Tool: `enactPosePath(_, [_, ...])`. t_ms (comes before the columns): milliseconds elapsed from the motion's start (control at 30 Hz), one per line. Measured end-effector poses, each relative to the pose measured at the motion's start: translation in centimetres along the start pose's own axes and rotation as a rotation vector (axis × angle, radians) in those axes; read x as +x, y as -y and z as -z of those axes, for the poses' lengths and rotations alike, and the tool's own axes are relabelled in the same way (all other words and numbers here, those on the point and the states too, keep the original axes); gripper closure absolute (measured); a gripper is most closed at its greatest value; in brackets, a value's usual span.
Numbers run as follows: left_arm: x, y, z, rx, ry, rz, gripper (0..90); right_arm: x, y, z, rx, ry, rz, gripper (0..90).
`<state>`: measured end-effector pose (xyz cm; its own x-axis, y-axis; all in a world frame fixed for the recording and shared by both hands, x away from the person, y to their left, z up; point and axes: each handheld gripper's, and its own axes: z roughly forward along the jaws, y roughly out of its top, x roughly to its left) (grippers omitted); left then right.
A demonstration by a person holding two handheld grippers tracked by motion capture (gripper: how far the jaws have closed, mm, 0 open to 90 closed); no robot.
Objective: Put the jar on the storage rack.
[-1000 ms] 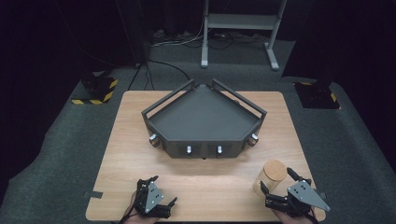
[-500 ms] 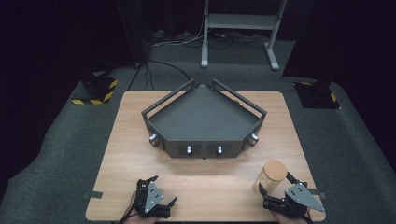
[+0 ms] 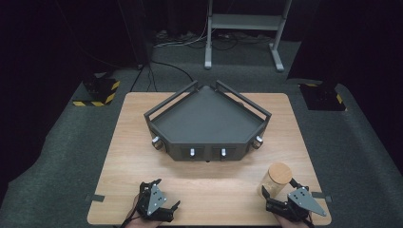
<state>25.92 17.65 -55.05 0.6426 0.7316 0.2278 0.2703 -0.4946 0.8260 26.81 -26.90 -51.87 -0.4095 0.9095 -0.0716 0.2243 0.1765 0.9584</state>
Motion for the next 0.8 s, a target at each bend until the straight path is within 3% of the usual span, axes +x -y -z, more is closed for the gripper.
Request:
enactPosePath(267, [-0.04,0.00,0.00,-0.001,-0.002,-0.002,0.8,-0.21,0.51,-0.32,-0.005,-0.002,-0.022,11.2])
enactPosePath(800, [-0.05,0.00,-0.01,0.000,-0.003,-0.002,0.8,-0.30,0.59,-0.53,-0.019,-0.009,-0.007,20.1])
